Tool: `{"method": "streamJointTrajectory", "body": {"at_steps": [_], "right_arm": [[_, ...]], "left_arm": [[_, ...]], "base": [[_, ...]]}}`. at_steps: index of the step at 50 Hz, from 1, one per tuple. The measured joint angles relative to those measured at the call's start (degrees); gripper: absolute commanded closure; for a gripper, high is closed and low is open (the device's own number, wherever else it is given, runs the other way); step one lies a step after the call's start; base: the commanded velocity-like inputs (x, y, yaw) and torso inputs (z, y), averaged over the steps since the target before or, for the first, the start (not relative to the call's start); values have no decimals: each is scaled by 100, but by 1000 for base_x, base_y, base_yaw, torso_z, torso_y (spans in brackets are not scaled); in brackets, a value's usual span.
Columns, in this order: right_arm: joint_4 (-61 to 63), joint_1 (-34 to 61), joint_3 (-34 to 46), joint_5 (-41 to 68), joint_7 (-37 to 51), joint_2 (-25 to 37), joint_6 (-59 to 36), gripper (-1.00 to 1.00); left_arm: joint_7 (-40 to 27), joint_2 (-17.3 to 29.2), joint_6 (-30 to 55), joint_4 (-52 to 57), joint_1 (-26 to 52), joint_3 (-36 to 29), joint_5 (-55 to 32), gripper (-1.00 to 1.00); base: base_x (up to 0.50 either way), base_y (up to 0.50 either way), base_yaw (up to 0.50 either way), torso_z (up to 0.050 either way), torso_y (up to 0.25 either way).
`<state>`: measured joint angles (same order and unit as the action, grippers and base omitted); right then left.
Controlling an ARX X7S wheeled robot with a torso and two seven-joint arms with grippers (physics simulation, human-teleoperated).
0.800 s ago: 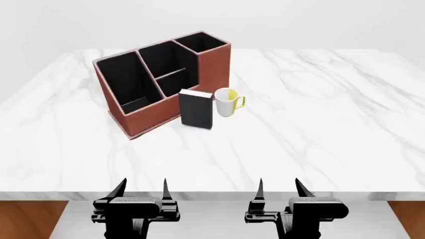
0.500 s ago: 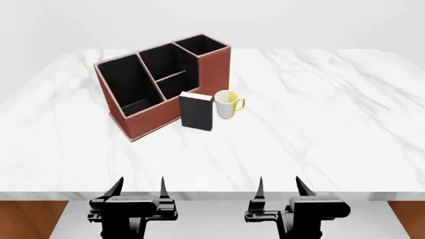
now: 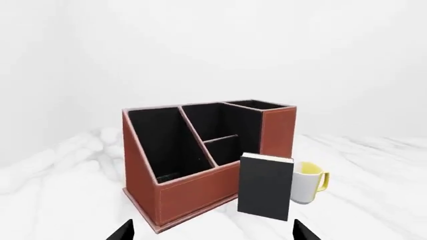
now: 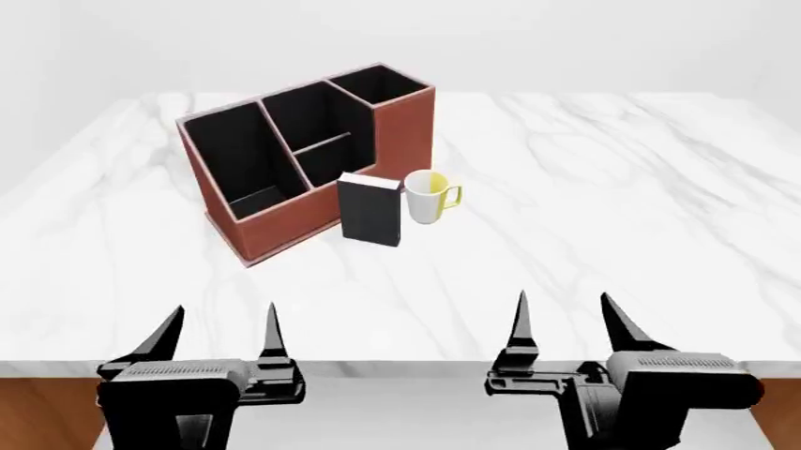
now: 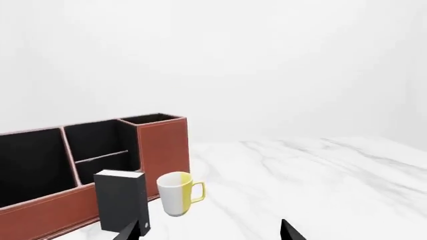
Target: Pick up the book and place it in the right compartment of the caddy.
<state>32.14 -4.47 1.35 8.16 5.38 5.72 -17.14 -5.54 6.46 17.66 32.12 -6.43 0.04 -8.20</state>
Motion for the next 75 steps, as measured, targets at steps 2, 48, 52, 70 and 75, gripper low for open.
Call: {"method": "streamJointTrajectory", "body": {"at_steps": [2, 48, 52, 70, 75], "right_arm": [[172, -32, -9, 38, 23, 27, -56, -100], [1000, -240, 37, 472, 252, 375, -88, -100], [998, -244, 56, 483, 270, 396, -84, -100], [984, -253, 136, 520, 355, 492, -48, -100], [977, -258, 157, 545, 390, 524, -13, -100]], "left_arm": [[-15, 27, 73, 197, -47, 22, -58, -100], [-321, 317, 221, 1174, -371, 51, -462, -100], [-345, 336, 217, 1188, -377, 46, -478, -100], [-466, 439, 186, 1217, -395, 4, -550, -100], [-508, 476, 169, 1217, -398, -20, -574, -100]], "base": [[0, 0, 0, 0, 0], [369, 0, 0, 0, 0], [500, 0, 0, 0, 0], [500, 0, 0, 0, 1], [500, 0, 0, 0, 2]]}}
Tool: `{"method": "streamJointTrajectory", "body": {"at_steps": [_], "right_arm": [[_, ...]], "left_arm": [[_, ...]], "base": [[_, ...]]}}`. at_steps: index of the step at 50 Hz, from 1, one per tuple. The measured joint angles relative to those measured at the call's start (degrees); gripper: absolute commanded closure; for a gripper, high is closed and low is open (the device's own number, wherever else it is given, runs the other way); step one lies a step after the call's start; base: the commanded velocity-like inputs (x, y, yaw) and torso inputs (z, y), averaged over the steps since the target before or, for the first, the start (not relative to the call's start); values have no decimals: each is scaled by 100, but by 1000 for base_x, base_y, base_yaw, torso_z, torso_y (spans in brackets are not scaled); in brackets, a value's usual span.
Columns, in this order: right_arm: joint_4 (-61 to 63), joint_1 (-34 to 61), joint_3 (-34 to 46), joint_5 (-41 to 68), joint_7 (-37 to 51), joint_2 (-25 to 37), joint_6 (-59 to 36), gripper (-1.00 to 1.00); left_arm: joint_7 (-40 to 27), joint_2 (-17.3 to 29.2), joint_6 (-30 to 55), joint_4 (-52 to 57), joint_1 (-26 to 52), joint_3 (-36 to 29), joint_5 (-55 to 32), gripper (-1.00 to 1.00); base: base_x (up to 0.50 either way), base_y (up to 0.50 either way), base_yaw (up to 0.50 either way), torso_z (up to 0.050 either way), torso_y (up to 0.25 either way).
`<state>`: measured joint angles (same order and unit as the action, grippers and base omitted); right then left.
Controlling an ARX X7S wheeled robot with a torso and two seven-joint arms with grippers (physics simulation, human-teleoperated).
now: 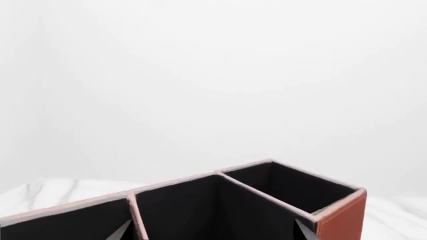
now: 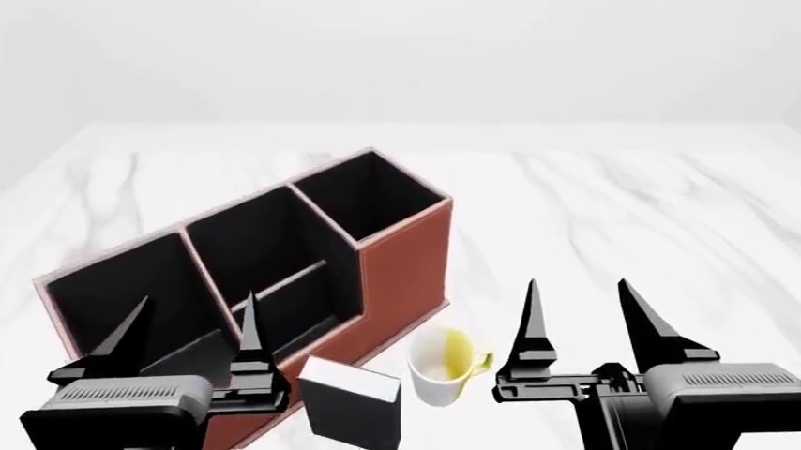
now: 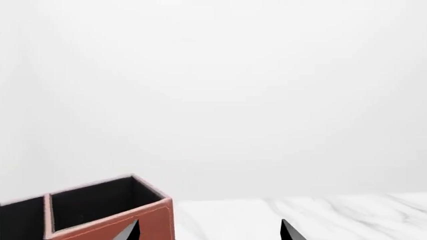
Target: Pick up the book and place it in the right compartment of the caddy.
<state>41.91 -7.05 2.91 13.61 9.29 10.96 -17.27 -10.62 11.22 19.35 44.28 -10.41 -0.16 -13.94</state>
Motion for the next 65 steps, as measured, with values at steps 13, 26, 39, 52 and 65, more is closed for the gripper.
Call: {"method": "streamJointTrajectory", "body": {"at_steps": [13, 26, 39, 52, 65], "right_arm": [[-11, -4, 48, 94, 125, 83, 28, -100], [-25, 18, 133, 42, 295, 182, -10, -100], [-35, 45, 214, 12, 414, 267, -36, -100], [-55, 67, 287, -6, 504, 335, -38, -100], [-62, 73, 358, -23, 577, 402, -31, -100]], "left_arm": [[-107, 97, -32, -3, 1, -60, -69, -100], [-206, 183, -67, -7, -4, -108, -128, -100], [-288, 259, -111, -17, -8, -151, -175, -100], [-361, 325, -142, -20, -6, -193, -218, -100], [-429, 386, -168, -12, -12, -233, -253, -100]], "base": [[9, 0, 38, 0, 1], [0, 0, 500, 0, 0], [0, 0, 500, 0, 0], [0, 0, 500, 0, 0], [0, 0, 500, 0, 0]]}}
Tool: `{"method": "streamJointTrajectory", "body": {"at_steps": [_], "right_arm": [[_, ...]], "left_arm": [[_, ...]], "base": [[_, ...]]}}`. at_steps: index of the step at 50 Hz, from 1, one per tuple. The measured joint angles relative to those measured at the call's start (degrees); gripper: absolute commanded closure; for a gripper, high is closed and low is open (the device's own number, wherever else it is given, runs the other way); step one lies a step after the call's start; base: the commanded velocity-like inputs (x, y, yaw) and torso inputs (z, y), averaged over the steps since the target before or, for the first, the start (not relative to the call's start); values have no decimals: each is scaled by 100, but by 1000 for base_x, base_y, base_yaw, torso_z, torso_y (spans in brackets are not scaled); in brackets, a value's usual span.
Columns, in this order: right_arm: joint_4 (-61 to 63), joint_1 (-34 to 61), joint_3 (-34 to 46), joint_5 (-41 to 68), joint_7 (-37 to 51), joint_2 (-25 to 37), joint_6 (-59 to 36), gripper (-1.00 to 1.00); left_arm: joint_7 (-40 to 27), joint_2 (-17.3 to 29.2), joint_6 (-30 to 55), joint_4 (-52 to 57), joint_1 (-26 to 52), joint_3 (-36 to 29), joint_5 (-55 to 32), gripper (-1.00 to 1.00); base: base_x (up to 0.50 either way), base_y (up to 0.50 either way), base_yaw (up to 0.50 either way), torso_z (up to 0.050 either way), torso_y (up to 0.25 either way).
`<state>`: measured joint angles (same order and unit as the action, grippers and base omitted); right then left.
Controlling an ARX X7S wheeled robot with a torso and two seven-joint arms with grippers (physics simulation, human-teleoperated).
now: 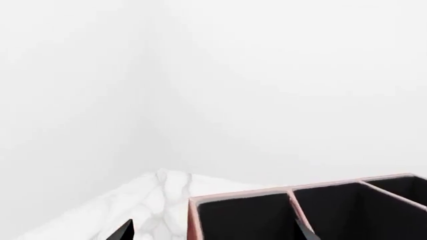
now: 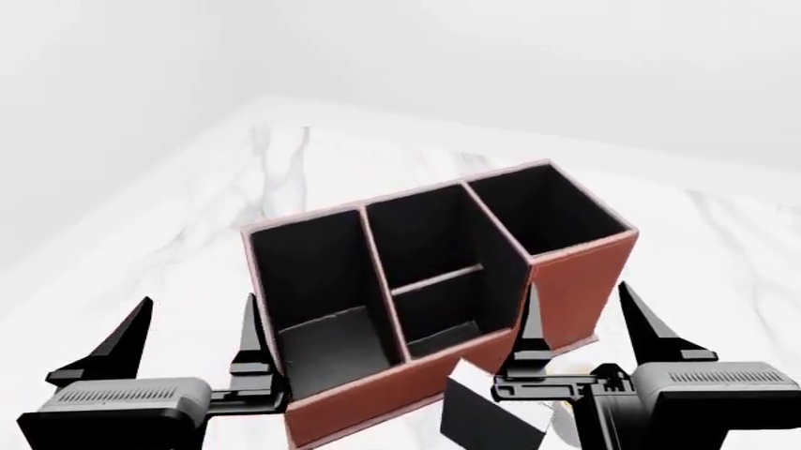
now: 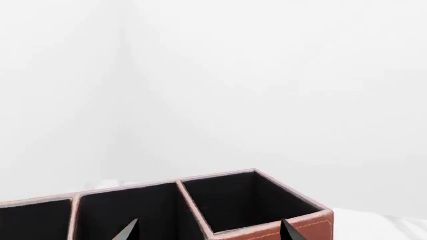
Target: Pick up the book and place it in the right compartment of the caddy.
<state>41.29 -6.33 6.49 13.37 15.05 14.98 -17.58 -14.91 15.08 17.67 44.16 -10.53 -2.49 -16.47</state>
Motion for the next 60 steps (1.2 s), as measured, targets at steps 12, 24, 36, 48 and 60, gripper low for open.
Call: {"method": "streamJointTrajectory", "body": {"at_steps": [12, 24, 36, 48, 60], "right_arm": [[-3, 1, 52, -3, 58, 52, 17, -100], [-1, 0, 96, 9, 106, 100, 32, -100], [-2, 0, 138, 20, 150, 145, 42, -100], [-5, 7, 176, 30, 197, 185, 40, -100], [-9, 12, 170, 174, 220, 188, 46, -100]], "left_arm": [[-56, 50, -27, -2, -3, -31, -30, -100], [-108, 95, -47, -6, 1, -58, -60, -100], [-157, 137, -67, -8, 0, -82, -86, -100], [-204, 176, -100, -2, -12, -104, -110, -100], [-250, 225, -122, -10, -11, -109, -118, -100]], "base": [[0, 0, 500, 0, 0], [0, 0, 500, 0, 0], [0, 0, 500, 0, 0], [-24, 34, 458, 0, 0], [17, -37, 0, 0, 0]]}}
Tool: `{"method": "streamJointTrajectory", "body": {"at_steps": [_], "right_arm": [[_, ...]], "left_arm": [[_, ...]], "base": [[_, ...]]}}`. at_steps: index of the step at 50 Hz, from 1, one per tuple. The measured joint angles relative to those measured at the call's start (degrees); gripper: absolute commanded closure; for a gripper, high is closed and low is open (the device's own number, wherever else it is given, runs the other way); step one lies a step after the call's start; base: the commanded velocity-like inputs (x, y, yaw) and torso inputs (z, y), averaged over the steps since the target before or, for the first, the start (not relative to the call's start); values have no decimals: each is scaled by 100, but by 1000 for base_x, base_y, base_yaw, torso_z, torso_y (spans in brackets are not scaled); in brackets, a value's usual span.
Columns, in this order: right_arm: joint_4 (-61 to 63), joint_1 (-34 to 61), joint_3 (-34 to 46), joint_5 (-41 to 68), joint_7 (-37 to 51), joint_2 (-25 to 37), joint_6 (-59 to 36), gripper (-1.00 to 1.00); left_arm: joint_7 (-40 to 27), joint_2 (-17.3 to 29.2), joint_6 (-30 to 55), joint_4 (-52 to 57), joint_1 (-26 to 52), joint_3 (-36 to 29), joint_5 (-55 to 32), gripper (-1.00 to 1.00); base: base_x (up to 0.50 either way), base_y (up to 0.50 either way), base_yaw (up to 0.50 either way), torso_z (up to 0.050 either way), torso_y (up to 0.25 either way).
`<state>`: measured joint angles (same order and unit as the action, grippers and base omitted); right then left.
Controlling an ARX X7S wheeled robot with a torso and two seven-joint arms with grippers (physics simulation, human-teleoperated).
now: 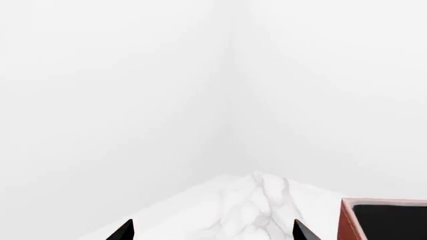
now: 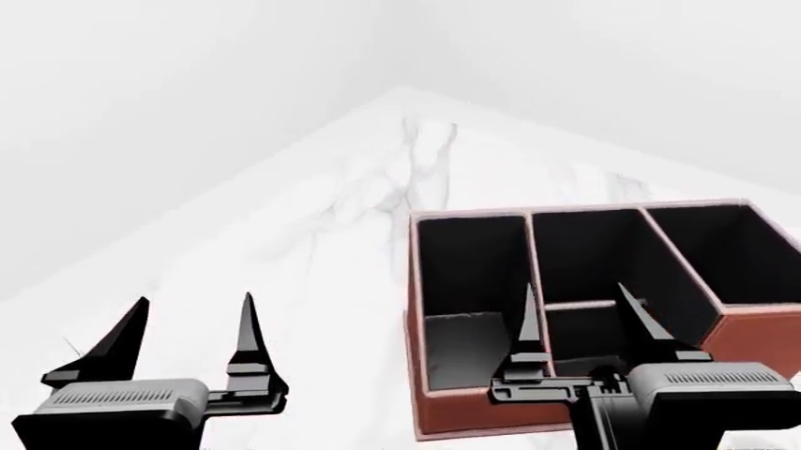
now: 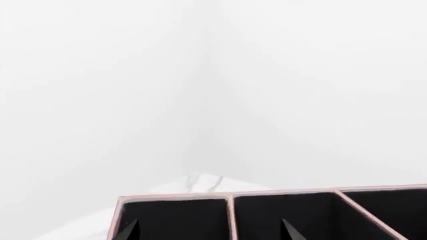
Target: Pick up the book and place it in the right compartment of the caddy.
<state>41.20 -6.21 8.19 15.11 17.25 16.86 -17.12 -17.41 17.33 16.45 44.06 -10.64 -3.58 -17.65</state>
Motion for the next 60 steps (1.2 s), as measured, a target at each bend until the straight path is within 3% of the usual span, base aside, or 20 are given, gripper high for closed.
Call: {"method": "streamJointTrajectory", "body": {"at_steps": [16, 30, 60], "right_arm": [[-3, 21, 0, 100, 46, 52, -42, -100], [-7, 27, 4, 176, 71, 87, -13, -100], [-30, 8, 79, 241, 110, 170, 66, -100]], "left_arm": [[-48, 35, -28, -7, 4, -46, -40, -100], [-93, 75, -50, -21, 14, -71, -63, -100], [-177, 148, -94, -25, 15, -131, -115, -100]], "base": [[242, -441, 0, 0, 0], [-84, -260, 0, 0, 0], [99, -138, 0, 0, 0]]}}
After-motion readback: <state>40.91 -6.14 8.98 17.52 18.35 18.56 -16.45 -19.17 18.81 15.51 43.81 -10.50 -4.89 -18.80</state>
